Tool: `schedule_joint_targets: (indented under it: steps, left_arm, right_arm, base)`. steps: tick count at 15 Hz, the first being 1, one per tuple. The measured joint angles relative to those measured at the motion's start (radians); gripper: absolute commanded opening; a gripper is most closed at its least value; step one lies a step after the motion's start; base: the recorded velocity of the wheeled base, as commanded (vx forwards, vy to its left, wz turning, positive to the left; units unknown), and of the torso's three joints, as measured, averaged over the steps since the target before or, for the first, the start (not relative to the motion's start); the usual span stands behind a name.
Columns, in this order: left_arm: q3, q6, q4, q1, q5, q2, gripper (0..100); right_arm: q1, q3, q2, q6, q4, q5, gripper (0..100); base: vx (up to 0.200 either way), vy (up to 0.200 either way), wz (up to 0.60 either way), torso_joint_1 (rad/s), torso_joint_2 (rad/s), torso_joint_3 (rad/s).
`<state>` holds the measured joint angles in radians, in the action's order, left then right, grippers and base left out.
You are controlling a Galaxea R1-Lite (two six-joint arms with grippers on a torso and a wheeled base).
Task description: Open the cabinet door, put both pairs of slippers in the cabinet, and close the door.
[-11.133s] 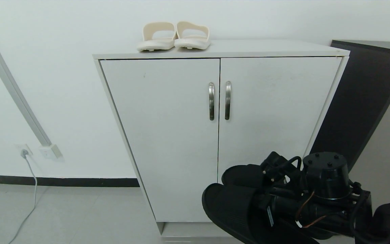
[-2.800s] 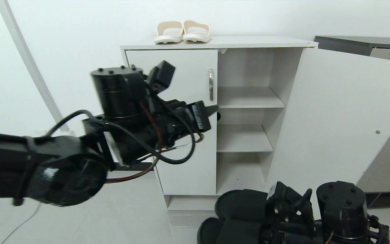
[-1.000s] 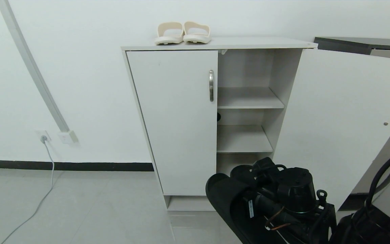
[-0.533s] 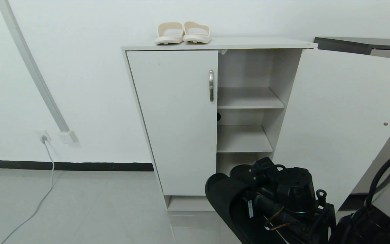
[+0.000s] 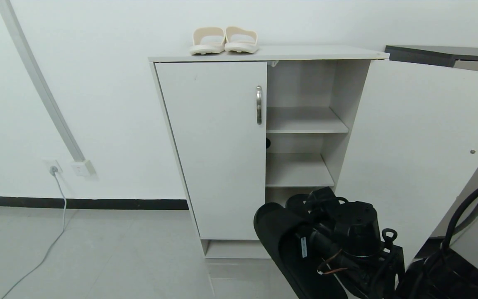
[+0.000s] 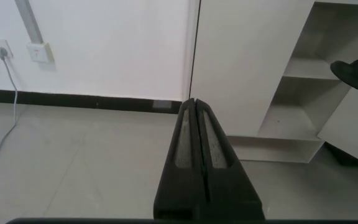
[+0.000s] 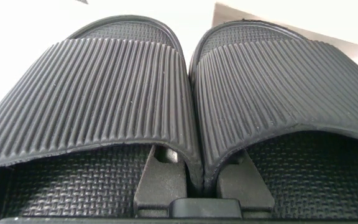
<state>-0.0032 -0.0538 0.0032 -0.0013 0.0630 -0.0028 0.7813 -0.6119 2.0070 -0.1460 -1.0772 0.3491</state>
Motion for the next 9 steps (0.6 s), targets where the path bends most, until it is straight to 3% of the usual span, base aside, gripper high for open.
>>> schedule_joint_targets:
  steps: [5,7,9]
  left_arm:
    - [0.0,0.0,0.0,0.001,-0.003,0.0,0]
    - [0.0,0.0,0.0,0.001,-0.003,0.001,0]
    - [0.0,0.0,0.0,0.001,-0.003,0.001,0]
  right_arm:
    - [-0.001,-0.206,0.158,-0.075,0.004,0.313,0]
    - [-0.011,-0.256,0.206,-0.086,0.01,0.344,0]
    - [-0.013,-0.269,0.231,-0.086,0.01,0.354,0]
  base:
    - [0.0,0.0,0.0,0.0,0.0,0.0]
    - [0.0,0.0,0.0,0.0,0.0,0.0]
    - [0.0,-0.2,0.0,0.0,0.01,0.002]
